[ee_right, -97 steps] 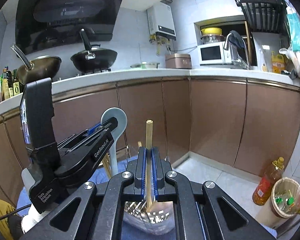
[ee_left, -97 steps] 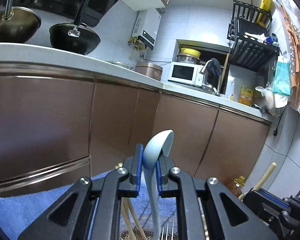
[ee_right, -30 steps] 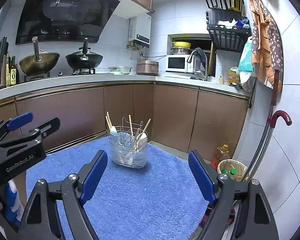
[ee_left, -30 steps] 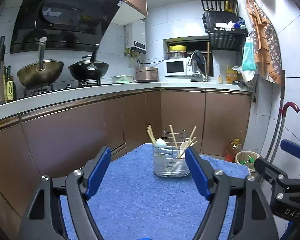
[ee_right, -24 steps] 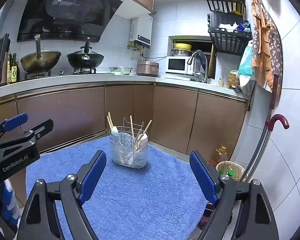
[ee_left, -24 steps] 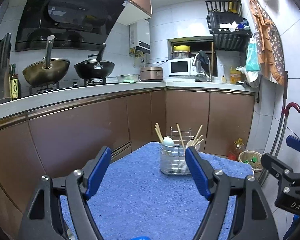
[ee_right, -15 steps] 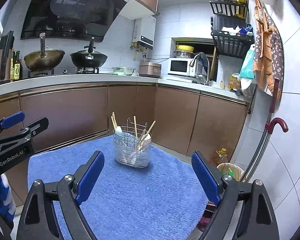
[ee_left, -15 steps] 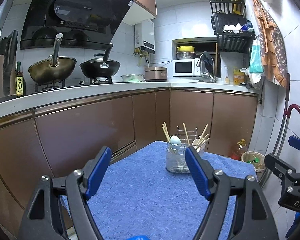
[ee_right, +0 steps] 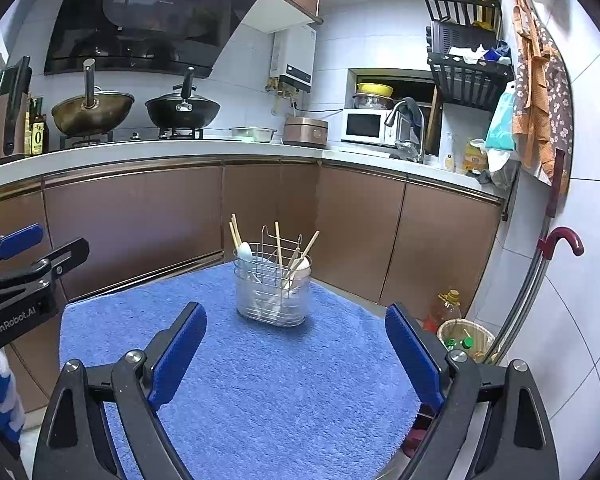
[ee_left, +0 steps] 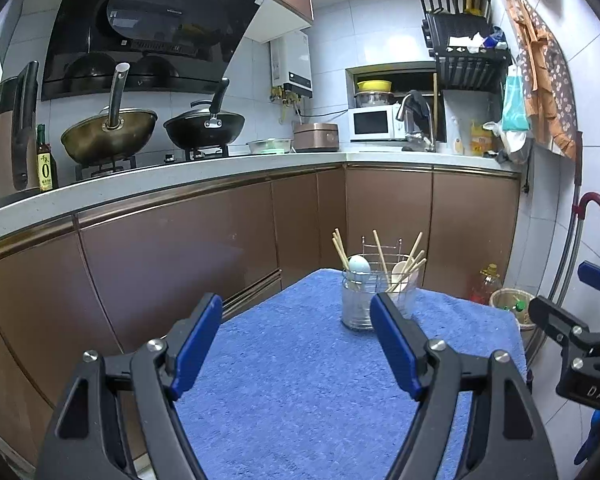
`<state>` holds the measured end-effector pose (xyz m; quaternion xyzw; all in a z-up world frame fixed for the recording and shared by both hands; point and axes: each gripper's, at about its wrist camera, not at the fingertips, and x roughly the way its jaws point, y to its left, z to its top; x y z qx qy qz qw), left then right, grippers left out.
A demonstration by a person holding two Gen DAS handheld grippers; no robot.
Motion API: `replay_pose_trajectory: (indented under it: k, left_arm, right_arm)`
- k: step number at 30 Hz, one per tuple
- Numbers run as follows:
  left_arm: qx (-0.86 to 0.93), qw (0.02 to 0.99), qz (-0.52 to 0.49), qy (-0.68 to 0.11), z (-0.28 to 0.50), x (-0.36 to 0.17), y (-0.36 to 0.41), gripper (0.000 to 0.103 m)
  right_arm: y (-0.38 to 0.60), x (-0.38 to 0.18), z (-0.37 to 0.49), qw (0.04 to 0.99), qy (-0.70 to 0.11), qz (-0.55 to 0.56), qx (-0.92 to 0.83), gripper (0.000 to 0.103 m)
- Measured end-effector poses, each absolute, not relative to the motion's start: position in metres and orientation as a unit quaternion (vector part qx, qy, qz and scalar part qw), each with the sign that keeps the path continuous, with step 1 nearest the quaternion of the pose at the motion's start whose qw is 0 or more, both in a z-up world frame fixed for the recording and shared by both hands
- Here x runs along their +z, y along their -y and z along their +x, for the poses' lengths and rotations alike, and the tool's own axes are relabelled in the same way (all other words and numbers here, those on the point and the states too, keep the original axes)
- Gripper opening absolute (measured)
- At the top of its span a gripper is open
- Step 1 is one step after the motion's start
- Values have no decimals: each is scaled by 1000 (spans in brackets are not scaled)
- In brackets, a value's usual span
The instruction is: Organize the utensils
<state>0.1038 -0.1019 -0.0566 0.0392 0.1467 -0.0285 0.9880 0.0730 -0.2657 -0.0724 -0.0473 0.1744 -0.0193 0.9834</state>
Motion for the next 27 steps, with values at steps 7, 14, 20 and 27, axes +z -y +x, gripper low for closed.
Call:
replay_pose_trajectory:
  k: [7,14,20,27]
  left_arm:
    - [-8,987,57,-149,99,-54,102,75]
    - [9,988,60,-144,93,-54,97,75]
    - [12,988,63,-139,89,-53,94,75]
    - [6,988,59,-140,87,-51,89,75]
  right_arm:
    - [274,-75,71,984,-173,-32,-35,92]
    - [276,-74,68,985,-167,-21,-46,97]
    - [274,-73,65,984,-167,-22,-56,103]
    - [274,-71,61,983,-167,-23,-69,103]
